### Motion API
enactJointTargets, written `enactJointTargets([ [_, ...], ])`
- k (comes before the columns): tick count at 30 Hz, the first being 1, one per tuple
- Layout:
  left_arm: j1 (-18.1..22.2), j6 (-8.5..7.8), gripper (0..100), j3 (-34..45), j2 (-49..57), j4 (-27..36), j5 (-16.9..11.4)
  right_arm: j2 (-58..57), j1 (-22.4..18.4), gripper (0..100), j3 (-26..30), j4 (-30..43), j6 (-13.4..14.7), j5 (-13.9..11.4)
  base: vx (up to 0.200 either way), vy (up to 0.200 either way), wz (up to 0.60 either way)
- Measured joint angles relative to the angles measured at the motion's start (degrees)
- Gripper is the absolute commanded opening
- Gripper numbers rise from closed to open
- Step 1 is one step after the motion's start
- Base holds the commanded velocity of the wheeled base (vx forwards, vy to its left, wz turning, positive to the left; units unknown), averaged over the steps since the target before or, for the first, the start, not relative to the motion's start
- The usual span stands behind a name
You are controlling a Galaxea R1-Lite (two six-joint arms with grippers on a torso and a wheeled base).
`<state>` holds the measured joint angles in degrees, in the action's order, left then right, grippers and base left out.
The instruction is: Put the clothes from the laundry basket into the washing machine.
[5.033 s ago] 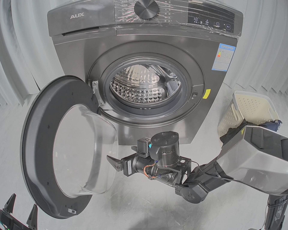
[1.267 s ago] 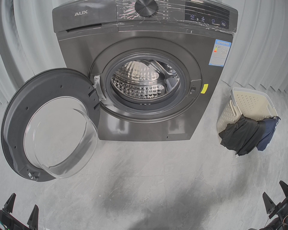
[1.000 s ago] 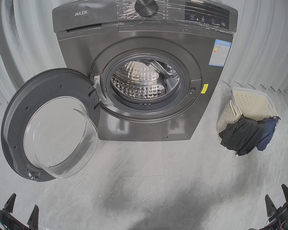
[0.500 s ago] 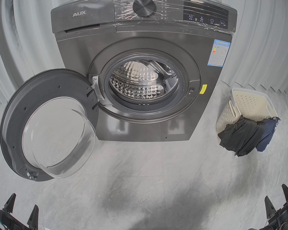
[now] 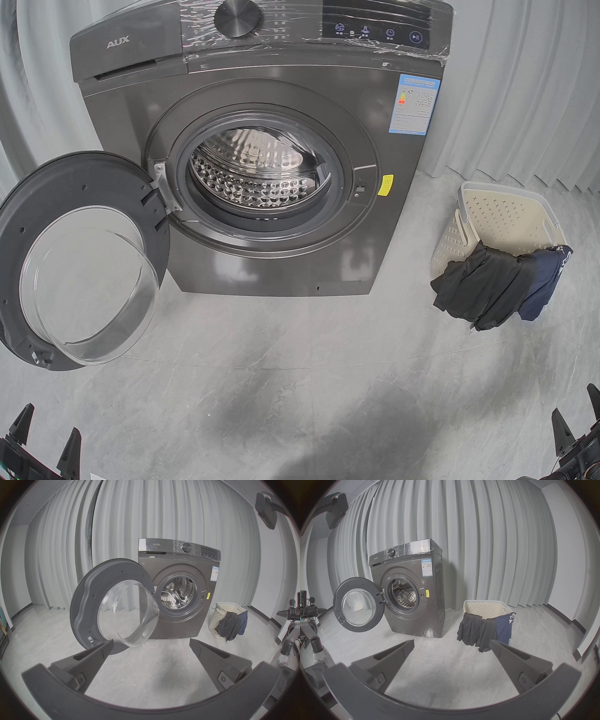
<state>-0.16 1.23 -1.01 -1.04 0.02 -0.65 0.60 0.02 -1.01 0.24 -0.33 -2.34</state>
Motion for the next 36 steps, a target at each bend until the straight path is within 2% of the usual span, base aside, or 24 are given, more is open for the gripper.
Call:
enactJointTargets([
  [6, 0.0, 0.55, 100, 0.0, 0.0, -0.02, 0.18, 0.02, 0.0, 100, 0.0, 0.02, 0.01, -0.01, 0.0, 0.0, 0.0],
  [21, 0.0, 0.88, 100, 0.0, 0.0, -0.02, 0.21, 0.06, 0.0, 100, 0.0, 0.0, 0.01, 0.0, 0.2, 0.0, 0.0],
  [27, 0.02, 1.17, 100, 0.0, 0.0, -0.02, 0.27, 0.09, 0.0, 100, 0.0, 0.0, 0.01, 0.0, 0.0, 0.0, 0.0],
  [36, -0.06, 1.3, 100, 0.0, 0.0, -0.02, 0.4, 0.13, -0.05, 100, 0.0, 0.02, 0.01, -0.01, 0.0, -0.2, 0.0],
])
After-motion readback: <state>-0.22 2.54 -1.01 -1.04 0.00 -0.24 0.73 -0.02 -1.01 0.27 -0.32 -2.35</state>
